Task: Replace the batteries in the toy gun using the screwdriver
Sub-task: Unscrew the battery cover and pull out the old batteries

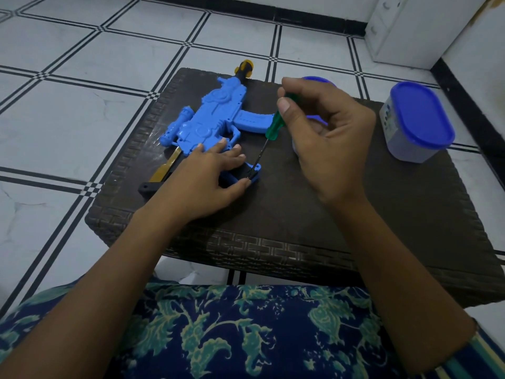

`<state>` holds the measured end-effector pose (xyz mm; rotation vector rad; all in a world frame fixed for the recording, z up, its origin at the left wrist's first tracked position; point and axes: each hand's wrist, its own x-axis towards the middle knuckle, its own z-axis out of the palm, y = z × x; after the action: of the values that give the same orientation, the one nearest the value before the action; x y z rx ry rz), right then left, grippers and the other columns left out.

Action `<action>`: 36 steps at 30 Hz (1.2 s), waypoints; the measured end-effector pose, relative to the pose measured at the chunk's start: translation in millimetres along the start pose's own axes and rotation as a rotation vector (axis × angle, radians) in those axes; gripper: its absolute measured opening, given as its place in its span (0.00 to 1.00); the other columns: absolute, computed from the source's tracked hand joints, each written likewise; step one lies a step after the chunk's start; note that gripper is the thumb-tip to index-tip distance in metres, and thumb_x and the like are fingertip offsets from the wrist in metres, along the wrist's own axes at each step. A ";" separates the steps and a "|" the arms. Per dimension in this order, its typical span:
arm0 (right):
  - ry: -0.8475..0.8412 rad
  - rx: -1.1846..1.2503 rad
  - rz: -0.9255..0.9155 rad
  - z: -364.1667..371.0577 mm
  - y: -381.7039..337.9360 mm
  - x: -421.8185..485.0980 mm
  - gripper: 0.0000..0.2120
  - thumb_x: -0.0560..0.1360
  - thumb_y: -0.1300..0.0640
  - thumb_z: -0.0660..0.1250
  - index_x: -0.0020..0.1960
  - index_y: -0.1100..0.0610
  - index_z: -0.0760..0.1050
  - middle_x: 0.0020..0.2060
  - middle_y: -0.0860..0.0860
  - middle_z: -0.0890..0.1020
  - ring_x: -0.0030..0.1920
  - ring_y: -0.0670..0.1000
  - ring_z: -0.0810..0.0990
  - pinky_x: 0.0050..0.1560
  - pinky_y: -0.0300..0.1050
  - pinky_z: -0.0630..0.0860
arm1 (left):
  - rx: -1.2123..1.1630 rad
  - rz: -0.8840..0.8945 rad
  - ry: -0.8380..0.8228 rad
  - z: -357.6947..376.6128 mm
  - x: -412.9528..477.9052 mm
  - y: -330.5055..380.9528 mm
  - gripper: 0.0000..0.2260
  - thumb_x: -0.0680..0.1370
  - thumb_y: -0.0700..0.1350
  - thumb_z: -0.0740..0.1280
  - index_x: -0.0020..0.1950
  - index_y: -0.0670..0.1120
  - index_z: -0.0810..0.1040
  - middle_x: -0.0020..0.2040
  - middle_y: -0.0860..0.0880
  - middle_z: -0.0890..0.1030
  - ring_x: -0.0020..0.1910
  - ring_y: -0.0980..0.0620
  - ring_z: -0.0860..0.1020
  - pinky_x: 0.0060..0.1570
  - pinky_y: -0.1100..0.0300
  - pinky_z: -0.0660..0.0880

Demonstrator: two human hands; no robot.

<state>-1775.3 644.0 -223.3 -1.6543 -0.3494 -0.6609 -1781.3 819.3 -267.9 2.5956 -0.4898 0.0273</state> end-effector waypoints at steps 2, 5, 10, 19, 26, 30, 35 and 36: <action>-0.005 -0.012 -0.013 1.6 1.1 -1.1 0.08 0.75 0.68 0.70 0.53 0.64 0.82 0.44 0.53 0.84 0.45 0.43 0.83 0.43 0.36 0.79 | 0.003 0.004 0.002 0.2 -0.2 -0.2 0.24 0.76 0.54 0.66 0.71 0.48 0.70 0.74 0.53 0.66 0.76 0.55 0.55 0.75 0.51 0.50; -0.012 -0.019 -0.022 2.0 1.8 -1.3 0.08 0.75 0.69 0.70 0.53 0.65 0.81 0.44 0.54 0.85 0.47 0.43 0.84 0.45 0.37 0.80 | 0.000 0.010 0.010 -0.4 -0.2 -0.7 0.24 0.76 0.53 0.67 0.71 0.48 0.71 0.74 0.52 0.66 0.76 0.55 0.56 0.75 0.51 0.51; -0.012 -0.043 -0.036 1.6 2.9 -0.7 0.08 0.75 0.68 0.70 0.53 0.65 0.82 0.45 0.54 0.85 0.47 0.45 0.84 0.45 0.38 0.80 | -0.001 0.010 0.000 -1.5 -0.2 -1.0 0.25 0.76 0.53 0.67 0.71 0.48 0.70 0.74 0.53 0.66 0.76 0.55 0.56 0.75 0.51 0.50; -0.017 -0.107 -0.076 1.6 3.1 -0.7 0.08 0.75 0.66 0.70 0.53 0.65 0.82 0.45 0.53 0.85 0.47 0.45 0.84 0.45 0.42 0.82 | 0.008 0.005 -0.006 -1.2 0.4 -1.4 0.25 0.76 0.53 0.67 0.72 0.48 0.70 0.74 0.53 0.65 0.76 0.56 0.55 0.75 0.52 0.49; -0.025 -0.100 -0.109 3.6 5.3 -2.4 0.09 0.75 0.67 0.70 0.55 0.66 0.81 0.45 0.51 0.84 0.47 0.43 0.84 0.45 0.37 0.80 | 0.000 0.005 0.001 -0.7 0.2 -0.8 0.25 0.76 0.53 0.67 0.72 0.48 0.70 0.74 0.53 0.66 0.76 0.55 0.55 0.75 0.51 0.49; -0.011 -0.098 -0.107 3.6 6.3 -2.3 0.09 0.75 0.66 0.70 0.54 0.66 0.82 0.45 0.51 0.84 0.46 0.42 0.83 0.43 0.36 0.80 | 0.010 0.002 -0.006 -1.4 0.2 -0.2 0.25 0.76 0.53 0.67 0.72 0.48 0.70 0.74 0.53 0.65 0.76 0.55 0.55 0.75 0.51 0.49; -0.045 -0.092 -0.092 4.0 5.4 -1.1 0.08 0.75 0.66 0.70 0.54 0.65 0.82 0.45 0.52 0.84 0.47 0.43 0.84 0.43 0.36 0.79 | 0.009 0.001 0.001 -0.5 0.2 -0.1 0.25 0.76 0.53 0.67 0.71 0.48 0.71 0.74 0.53 0.66 0.76 0.55 0.56 0.75 0.51 0.50; -0.060 -0.086 -0.086 3.5 5.2 -0.5 0.08 0.75 0.66 0.70 0.54 0.65 0.82 0.46 0.52 0.84 0.48 0.44 0.84 0.44 0.38 0.80 | 0.008 0.000 0.001 -0.4 0.0 0.0 0.25 0.76 0.53 0.67 0.71 0.48 0.71 0.74 0.53 0.66 0.76 0.55 0.56 0.75 0.51 0.50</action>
<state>-1771.9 646.4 -228.0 -1.7516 -0.4426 -0.7006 -1781.4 819.4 -267.5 2.6032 -0.4908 0.0308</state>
